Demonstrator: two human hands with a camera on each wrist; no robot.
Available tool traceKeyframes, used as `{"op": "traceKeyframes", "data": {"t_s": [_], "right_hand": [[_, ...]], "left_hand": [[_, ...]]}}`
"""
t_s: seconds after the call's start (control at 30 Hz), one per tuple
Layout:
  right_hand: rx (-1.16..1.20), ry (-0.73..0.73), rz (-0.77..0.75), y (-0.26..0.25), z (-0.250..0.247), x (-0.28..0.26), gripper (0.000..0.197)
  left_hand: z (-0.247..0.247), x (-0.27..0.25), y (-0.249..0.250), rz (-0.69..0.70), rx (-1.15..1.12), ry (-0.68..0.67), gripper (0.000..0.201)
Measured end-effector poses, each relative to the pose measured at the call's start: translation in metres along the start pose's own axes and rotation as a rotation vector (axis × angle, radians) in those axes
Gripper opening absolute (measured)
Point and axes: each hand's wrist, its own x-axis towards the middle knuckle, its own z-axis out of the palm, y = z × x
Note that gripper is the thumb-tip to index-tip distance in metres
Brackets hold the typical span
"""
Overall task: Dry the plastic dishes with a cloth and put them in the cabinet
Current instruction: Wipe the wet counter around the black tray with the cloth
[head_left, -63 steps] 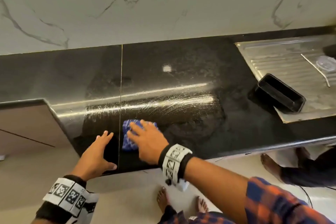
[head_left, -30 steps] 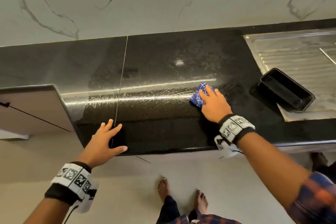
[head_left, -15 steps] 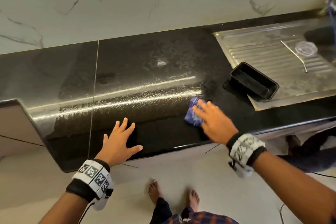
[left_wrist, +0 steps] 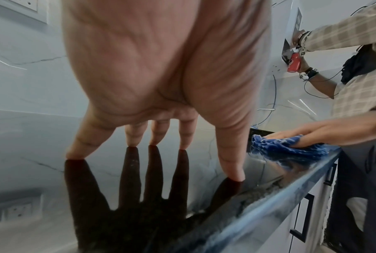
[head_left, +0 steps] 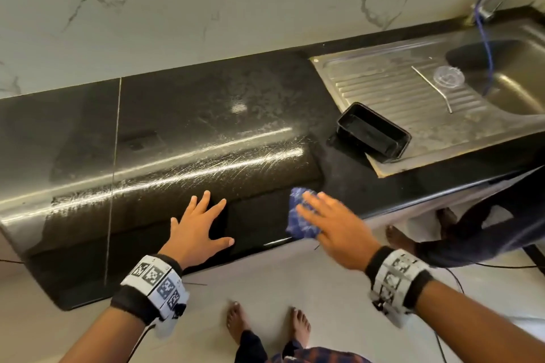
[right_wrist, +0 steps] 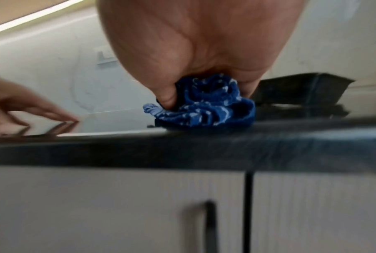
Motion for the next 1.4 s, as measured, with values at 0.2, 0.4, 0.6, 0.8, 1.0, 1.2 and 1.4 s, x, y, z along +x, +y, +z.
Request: {"op": "traceKeyframes", "data": {"t_s": [0.2,0.4,0.6,0.8,1.0,1.2,1.4], "right_hand": [[-0.044,-0.057,0.241,0.075,-0.034,0.065,0.073],[-0.029,-0.022,-0.028,0.017,-0.019,0.057,0.066],[0.033,0.048,0.168,0.067,-0.011,-0.019,0.058],[0.055,0.09,0.339,0.079,-0.027,0.004,0.056],[0.104,0.129,0.465,0.066,-0.026,0.011,0.054],[0.115,0.12,0.471,0.067,-0.031,0.014,0.05],[0.069,0.132,0.417,0.075,-0.043,0.02,0.046]], "left_hand": [[-0.001,0.002,0.005,-0.031,-0.051,-0.03,0.096],[-0.003,0.003,0.004,-0.041,-0.079,-0.011,0.097],[-0.003,0.005,0.004,-0.061,-0.072,-0.004,0.095],[-0.017,0.019,0.032,-0.012,-0.089,0.132,0.071],[-0.044,0.049,0.079,0.139,-0.137,0.173,0.055],[-0.062,0.093,0.115,0.241,-0.196,0.162,0.048],[-0.071,0.115,0.151,0.291,-0.29,0.148,0.047]]}}
